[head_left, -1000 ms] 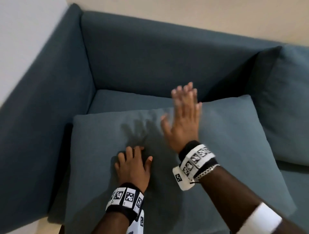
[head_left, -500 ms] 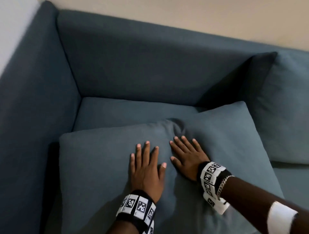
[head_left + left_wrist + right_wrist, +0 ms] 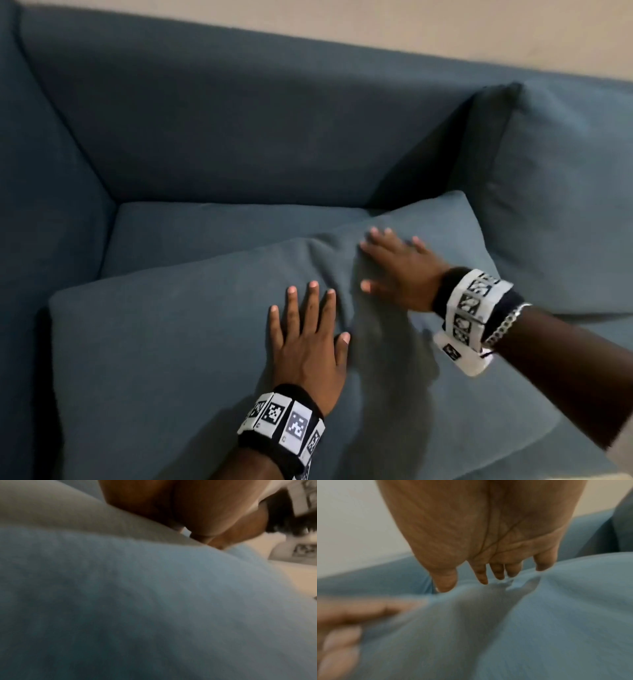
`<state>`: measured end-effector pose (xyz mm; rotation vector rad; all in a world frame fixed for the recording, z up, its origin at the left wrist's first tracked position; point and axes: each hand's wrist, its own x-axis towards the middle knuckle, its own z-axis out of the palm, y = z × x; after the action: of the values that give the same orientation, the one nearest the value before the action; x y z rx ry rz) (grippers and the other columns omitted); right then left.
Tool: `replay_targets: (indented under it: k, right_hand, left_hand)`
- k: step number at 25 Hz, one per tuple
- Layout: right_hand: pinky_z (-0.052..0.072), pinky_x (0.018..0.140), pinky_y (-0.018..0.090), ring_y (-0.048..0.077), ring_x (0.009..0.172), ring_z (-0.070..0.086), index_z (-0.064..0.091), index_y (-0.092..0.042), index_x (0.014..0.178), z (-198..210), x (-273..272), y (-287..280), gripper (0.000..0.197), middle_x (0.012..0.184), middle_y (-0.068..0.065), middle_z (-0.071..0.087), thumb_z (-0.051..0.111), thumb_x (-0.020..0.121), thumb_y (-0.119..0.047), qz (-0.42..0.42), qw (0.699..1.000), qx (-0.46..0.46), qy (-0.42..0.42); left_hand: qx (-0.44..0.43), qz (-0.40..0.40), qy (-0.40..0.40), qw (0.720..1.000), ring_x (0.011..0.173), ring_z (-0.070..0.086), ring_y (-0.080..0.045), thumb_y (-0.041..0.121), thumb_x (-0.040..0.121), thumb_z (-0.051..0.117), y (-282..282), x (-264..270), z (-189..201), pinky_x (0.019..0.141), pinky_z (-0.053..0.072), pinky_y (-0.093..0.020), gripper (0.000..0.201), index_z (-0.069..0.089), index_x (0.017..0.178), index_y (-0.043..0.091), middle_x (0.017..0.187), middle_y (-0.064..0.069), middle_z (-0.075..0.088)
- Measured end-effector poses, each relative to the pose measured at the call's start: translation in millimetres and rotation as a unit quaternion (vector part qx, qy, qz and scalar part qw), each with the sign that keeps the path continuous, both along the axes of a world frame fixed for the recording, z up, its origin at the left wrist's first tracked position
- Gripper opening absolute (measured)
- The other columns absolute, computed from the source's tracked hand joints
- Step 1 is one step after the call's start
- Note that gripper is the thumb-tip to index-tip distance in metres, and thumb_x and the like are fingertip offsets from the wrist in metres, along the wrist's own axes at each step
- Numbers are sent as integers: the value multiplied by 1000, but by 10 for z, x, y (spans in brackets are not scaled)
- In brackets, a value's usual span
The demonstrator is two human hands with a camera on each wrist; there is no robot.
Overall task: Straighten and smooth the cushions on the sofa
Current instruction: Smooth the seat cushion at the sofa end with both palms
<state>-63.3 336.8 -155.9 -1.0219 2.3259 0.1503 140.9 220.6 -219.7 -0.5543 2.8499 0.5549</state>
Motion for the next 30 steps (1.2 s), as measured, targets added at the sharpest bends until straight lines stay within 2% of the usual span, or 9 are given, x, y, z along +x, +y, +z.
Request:
replay_targets:
  k: [4,8,10,12,15,18,22,27,30]
  right_hand:
    - [4,128,49,23,161,5,31,-27,161,408,-321,177,69,171,-6,10,47,99,-53,-184,871,-389,236]
    - [-5,128,55,15,155,-24,-7,-36,164,-518,-374,726,108,172,-3,-19,-14,73,-94,-83,995,55,16]
    - [4,128,55,20,160,-9,10,-37,164,-396,-632,734,96,174,-2,-7,20,85,-90,-85,995,58,-2]
    - [14,126,60,26,160,5,35,-32,158,81,-894,579,74,174,3,10,52,95,-68,-139,981,-132,43]
    - [12,128,54,28,160,9,39,-24,157,454,-935,725,68,172,3,13,56,97,-51,-238,840,-435,220]
    - [-4,128,53,26,161,-5,3,-34,165,-210,-671,1058,102,172,-1,-13,17,83,-94,-119,978,-119,125]
    - [12,128,57,25,161,1,1,-37,164,-323,-835,1206,107,174,-1,-10,27,79,-96,-99,995,-26,-5]
    - [20,127,50,19,159,12,30,-20,161,320,-523,1454,83,172,8,9,59,95,-61,-249,826,-469,189]
    - [-2,127,62,24,160,-15,-6,-32,165,-360,118,1600,101,170,-2,-24,35,90,-85,-130,976,-153,84]
  left_hand:
    - [3,47,-18,999,155,18,-37,65,90,35,331,-152,47,120,11,-61,88,30,159,11,168,-9,22]
    - [-2,28,-38,999,156,-1,-42,72,85,38,569,-247,16,122,2,-62,95,13,163,23,171,-11,-1]
    - [-26,5,-54,998,156,1,-42,73,87,37,554,-251,-47,122,6,-63,92,11,163,28,171,-11,-1]
    - [-40,19,-43,998,157,3,-38,77,89,32,510,-238,-117,123,8,-61,91,9,163,31,172,-9,1]
    - [-42,22,-46,998,158,0,-35,80,89,28,500,-241,-148,123,5,-58,91,6,163,33,172,-6,-1]
    - [-40,26,-54,997,157,-9,-31,82,88,23,547,-221,-160,124,-1,-57,91,-3,162,36,172,-2,-10]
    - [-55,36,-45,997,158,-7,-30,83,88,20,611,-202,-158,125,0,-56,91,-5,162,37,172,-1,-9]
    - [-61,48,-29,997,158,-4,-29,85,87,17,590,-208,-181,125,0,-54,91,-4,162,38,172,1,-6]
    - [-51,50,-39,997,158,-7,-27,86,85,19,644,-197,-172,125,-2,-53,92,-6,161,40,172,3,-9]
